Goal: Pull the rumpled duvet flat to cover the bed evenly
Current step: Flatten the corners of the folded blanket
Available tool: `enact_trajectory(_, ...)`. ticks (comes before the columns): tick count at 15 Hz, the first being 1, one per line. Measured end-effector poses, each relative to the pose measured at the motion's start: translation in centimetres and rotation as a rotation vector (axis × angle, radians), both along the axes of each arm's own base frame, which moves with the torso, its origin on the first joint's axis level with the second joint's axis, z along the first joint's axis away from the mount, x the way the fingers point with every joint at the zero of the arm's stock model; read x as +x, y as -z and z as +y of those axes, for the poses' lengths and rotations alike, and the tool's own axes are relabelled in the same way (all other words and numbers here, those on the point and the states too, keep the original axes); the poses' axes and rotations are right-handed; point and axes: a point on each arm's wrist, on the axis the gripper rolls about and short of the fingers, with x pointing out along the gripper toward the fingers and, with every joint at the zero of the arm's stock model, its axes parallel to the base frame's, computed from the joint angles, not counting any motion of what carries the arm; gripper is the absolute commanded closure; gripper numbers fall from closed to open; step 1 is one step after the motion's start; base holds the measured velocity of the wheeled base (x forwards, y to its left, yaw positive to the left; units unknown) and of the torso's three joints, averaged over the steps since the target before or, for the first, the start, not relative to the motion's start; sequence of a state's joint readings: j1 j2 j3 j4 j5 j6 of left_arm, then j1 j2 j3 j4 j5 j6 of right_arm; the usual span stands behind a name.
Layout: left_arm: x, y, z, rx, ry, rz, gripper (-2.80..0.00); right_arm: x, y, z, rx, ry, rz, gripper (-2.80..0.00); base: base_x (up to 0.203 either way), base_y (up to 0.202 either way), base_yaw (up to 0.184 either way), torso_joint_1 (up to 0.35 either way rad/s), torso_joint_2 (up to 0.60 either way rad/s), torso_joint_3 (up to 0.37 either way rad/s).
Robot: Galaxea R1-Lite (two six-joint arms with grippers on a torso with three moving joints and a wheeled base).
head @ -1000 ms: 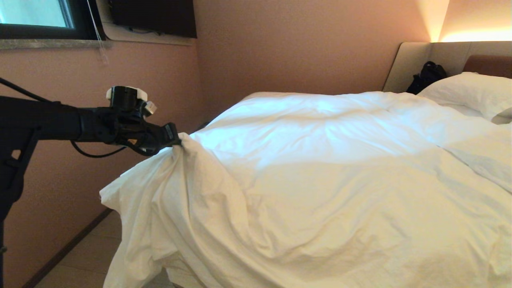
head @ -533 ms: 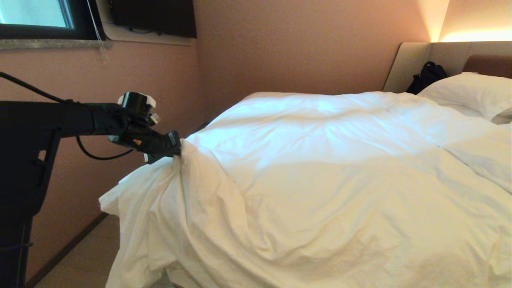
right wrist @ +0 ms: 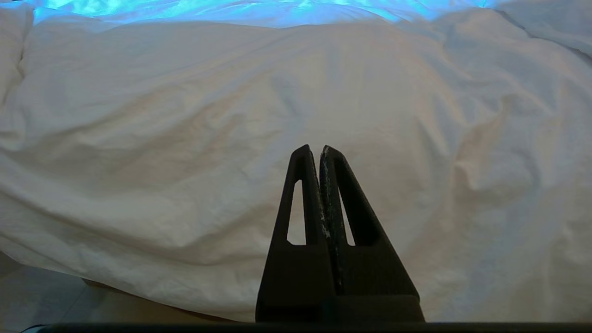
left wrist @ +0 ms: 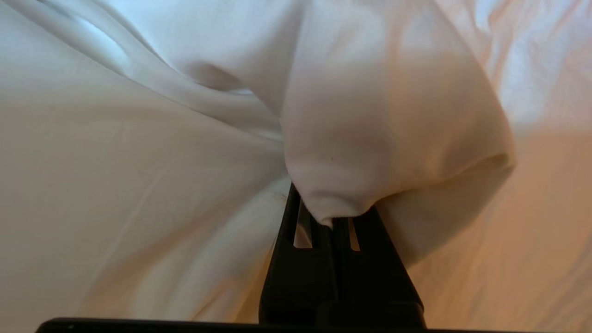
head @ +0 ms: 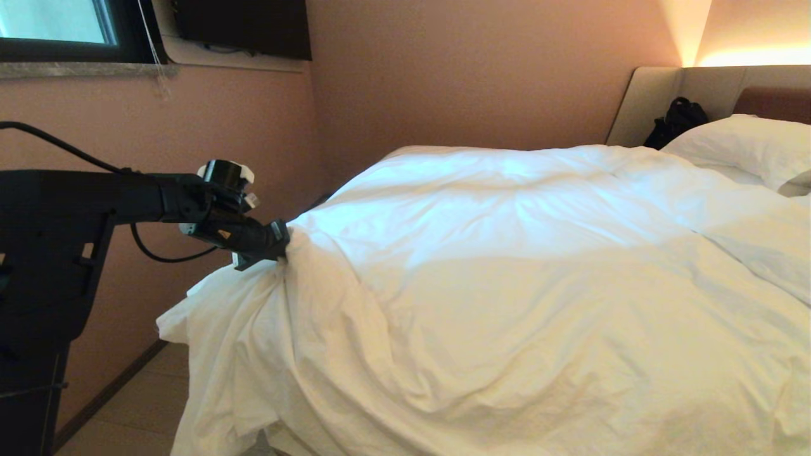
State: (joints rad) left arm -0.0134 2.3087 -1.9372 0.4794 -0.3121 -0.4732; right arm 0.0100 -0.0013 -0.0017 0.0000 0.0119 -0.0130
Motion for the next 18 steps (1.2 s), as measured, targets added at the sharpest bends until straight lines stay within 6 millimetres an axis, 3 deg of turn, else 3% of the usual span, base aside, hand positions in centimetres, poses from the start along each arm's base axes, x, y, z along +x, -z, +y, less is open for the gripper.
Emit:
enact_trajectory(12,0.1,1.0,-0.3,0.0,0.008,0.047,0.0,0.0,0.0,0.0,0.0,0.0,0.0,0.0,0.0,0.0,0.0,0.0,0.0,0.0)
enact_trajectory(13,0.1,1.1,-0.3,-0.001,0.009,0.049,-2.8,0.0,0.0,0.0,0.0,0.0,0.0,0.0,0.0,0.0,0.0,0.0,0.0,0.0)
enact_trajectory(18,0.2,1.5,-0.4,-0.001,0.009,0.059,-2.8,0.0,0.0,0.0,0.0,0.0,0.0,0.0,0.0,0.0,0.0,0.0,0.0,0.0)
